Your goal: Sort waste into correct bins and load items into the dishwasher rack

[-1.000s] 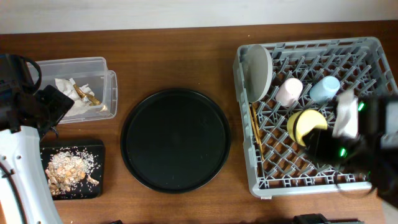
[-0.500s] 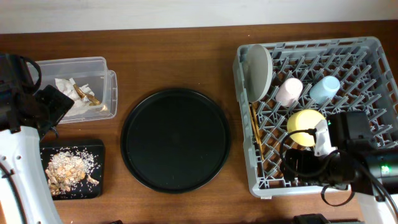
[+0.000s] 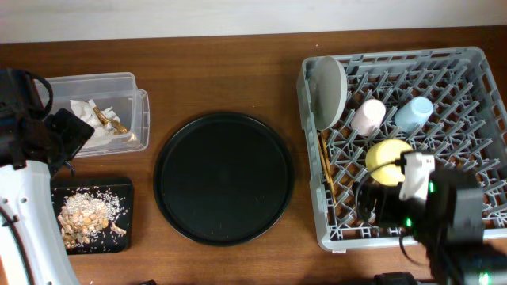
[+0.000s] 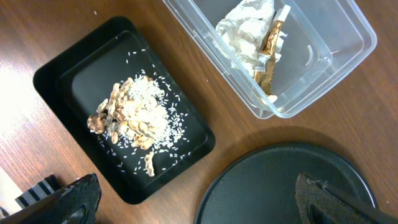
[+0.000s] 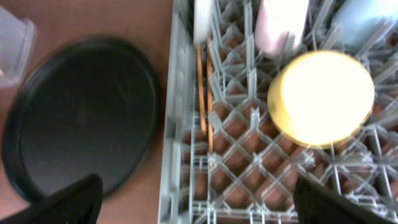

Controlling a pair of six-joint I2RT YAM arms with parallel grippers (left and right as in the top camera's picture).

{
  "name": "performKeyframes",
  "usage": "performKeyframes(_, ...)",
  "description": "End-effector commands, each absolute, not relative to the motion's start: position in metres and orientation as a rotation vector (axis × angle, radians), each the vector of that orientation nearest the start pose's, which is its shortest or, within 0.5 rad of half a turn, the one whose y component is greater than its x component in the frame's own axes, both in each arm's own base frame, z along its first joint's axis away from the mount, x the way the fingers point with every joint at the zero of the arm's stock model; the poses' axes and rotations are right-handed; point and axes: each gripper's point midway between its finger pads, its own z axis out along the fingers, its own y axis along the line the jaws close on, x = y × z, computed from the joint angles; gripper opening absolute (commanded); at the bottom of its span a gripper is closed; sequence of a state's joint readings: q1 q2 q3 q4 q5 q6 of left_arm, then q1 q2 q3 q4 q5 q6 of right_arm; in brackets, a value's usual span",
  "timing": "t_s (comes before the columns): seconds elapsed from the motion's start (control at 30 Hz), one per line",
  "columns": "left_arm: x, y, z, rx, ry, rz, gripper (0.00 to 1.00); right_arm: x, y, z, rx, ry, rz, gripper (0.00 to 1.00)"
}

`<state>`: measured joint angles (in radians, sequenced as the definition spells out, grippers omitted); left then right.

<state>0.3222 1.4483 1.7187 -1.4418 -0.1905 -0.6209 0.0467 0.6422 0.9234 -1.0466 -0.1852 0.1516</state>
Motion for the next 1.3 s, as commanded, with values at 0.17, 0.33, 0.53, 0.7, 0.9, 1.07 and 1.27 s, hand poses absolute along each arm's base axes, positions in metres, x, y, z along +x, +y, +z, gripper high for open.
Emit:
performKeyframes(0.17, 0.275, 0.128, 0.279, -1.27, 2.387, 0.177, 1.0, 0.197, 0.047, 0.207, -0.121, 1.931, 0.291, 0.98)
performKeyframes(0.33, 0.275, 0.128, 0.279, -1.27, 2.387, 0.177, 0.99, 0.207, 0.051, 0.212, -0.155, 1.712, 0.296, 0.99)
performKeyframes(0.53, 0.275, 0.128, 0.279, -1.27, 2.387, 0.177, 0.99, 0.226, 0.052, 0.219, -0.168, 1.555, 0.282, 0.99)
performKeyframes(0.7, 0.275, 0.128, 0.279, -1.27, 2.387, 0.177, 0.99, 0.234, 0.052, 0.216, -0.172, 1.469, 0.273, 0.98)
performKeyframes(0.9, 0.275, 0.128, 0.279, -1.27, 2.387, 0.177, 0.99, 0.238, 0.048, 0.21, -0.157, 1.43, 0.252, 0.98)
performKeyframes(1.07, 0.275, 0.128, 0.279, -1.27, 2.387, 0.177, 0.99, 0.24, 0.04, 0.211, -0.165, 1.418, 0.165, 0.98)
performKeyframes(1.27, 0.275, 0.128, 0.279, -1.27, 2.387, 0.177, 0.99, 0.245, 0.024, 0.165, -0.197, 1.599, 0.037, 0.98)
